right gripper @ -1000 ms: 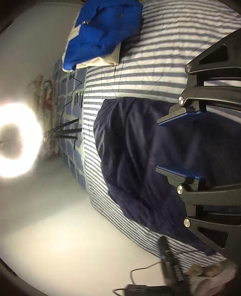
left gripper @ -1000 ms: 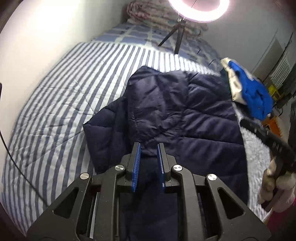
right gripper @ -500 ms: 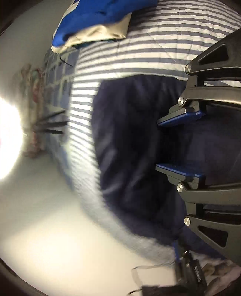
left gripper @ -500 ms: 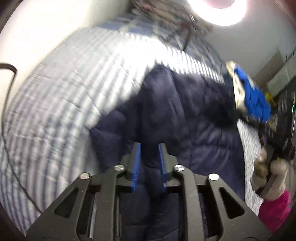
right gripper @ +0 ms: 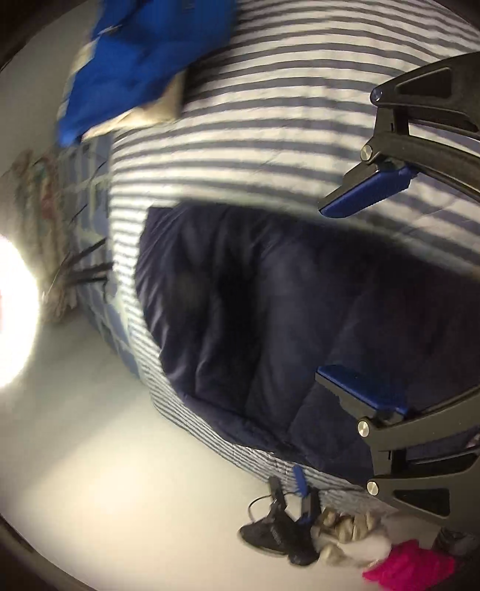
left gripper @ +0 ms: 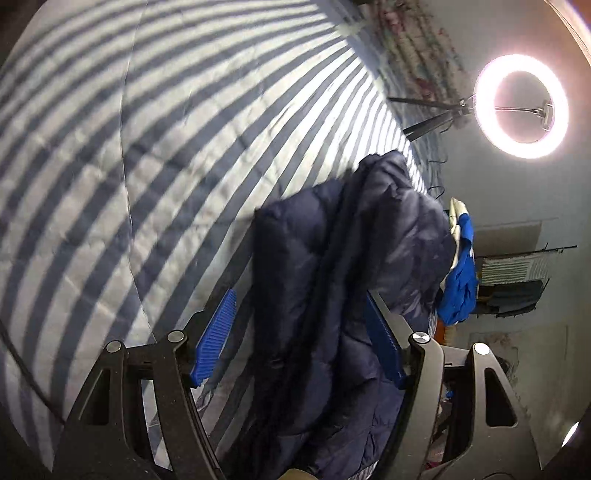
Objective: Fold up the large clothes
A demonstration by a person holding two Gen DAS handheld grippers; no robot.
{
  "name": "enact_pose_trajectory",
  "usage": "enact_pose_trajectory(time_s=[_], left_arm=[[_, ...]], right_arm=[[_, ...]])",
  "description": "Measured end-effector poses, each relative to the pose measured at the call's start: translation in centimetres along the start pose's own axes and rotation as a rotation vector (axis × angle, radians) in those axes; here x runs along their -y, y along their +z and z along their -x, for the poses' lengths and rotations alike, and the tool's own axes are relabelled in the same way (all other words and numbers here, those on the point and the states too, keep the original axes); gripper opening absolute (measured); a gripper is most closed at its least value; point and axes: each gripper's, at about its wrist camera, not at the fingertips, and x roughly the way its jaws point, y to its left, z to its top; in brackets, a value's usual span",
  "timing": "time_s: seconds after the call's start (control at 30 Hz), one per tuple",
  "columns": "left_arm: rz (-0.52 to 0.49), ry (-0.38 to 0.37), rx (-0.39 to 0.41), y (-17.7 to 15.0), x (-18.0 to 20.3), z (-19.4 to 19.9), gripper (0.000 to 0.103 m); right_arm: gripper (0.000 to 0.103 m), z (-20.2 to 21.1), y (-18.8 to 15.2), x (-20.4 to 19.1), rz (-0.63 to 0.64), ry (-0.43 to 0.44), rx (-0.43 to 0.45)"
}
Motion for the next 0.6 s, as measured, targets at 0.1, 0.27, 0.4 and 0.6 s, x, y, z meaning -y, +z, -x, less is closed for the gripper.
enact_pose_trajectory(time_s=[0.1,0.27,0.4,0.6], left_arm=[[-0.006,0.005,-0.019,-0.8,0.1,-0.8,0.072],[-0.016,-0.042,-0.04,-1.4,1.4,-2.0,0.072],[-0.036,-0.031,-0.056,-1.7,2.3,-3.1,0.072],[-0.112,0.03,-0.056,-2.1,4.7,-4.7,0.072]], right_arm=[[0.084,0.1,-1.3,2.6,-0.067,0.013,-0.026],[0.084,-0.9,-2.6,4.6,-0.112,0.041,-0.061],[0.079,-1.8,-3.3,5.0,-0.107,0.078,-0.083],[0.07,-1.8,-4.1,4.8,-0.033,0.047,-0.097]])
